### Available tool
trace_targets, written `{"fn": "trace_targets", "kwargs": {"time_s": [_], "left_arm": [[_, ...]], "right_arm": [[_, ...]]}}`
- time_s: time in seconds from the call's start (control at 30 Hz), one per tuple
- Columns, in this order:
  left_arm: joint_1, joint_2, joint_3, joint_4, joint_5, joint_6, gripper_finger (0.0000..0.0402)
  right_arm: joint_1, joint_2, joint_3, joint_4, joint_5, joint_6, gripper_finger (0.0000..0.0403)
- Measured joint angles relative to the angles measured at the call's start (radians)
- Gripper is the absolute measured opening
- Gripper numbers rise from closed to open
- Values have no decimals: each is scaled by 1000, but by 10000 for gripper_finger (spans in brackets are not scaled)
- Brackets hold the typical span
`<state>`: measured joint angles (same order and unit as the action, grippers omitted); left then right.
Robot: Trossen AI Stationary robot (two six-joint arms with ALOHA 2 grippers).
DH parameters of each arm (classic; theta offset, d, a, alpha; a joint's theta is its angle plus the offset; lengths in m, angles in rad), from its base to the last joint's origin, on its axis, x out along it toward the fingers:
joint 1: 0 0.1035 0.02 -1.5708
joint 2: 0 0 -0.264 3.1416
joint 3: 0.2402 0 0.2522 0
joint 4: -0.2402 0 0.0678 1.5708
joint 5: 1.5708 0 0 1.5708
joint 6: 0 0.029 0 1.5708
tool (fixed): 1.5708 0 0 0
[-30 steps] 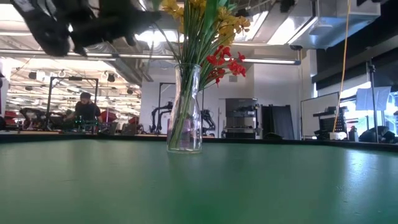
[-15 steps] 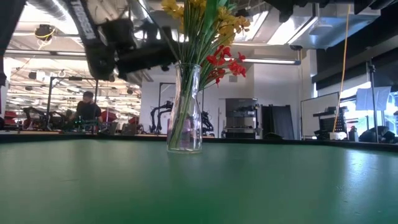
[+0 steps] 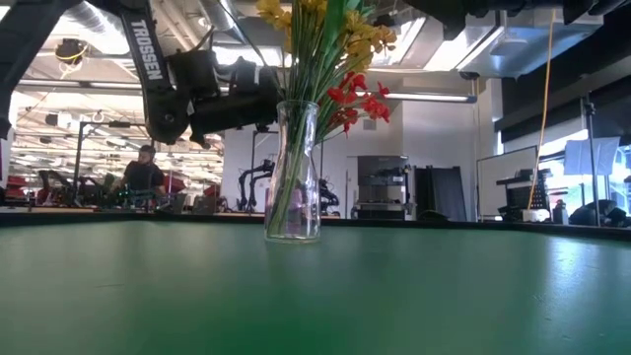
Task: Sort flowers into vase by color
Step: Put the red flower into the violet vase
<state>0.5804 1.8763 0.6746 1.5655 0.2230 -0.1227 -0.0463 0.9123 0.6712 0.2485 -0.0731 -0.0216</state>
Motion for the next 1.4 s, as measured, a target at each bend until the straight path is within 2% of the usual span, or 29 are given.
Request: {"fn": "trace_targets", "kwargs": {"time_s": [0.23, 0.63, 0.87, 1.2, 1.4], "left_arm": [[-8, 0, -18, -22, 22, -1, 0], [-8, 0, -122, -28, 4, -2, 0], [-8, 0, -152, -32, 4, -5, 18], [-8, 0, -174, -167, 4, -6, 23], [-8, -2, -173, -183, 5, -5, 28]], "right_arm": [[0, 0, 0, -8, 0, -10, 169], [0, 0, 0, -16, 10, -36, 169], [0, 0, 0, -16, 29, -37, 169], [0, 0, 0, -16, 37, -38, 169], [0, 0, 0, -15, 39, -37, 169]]}}
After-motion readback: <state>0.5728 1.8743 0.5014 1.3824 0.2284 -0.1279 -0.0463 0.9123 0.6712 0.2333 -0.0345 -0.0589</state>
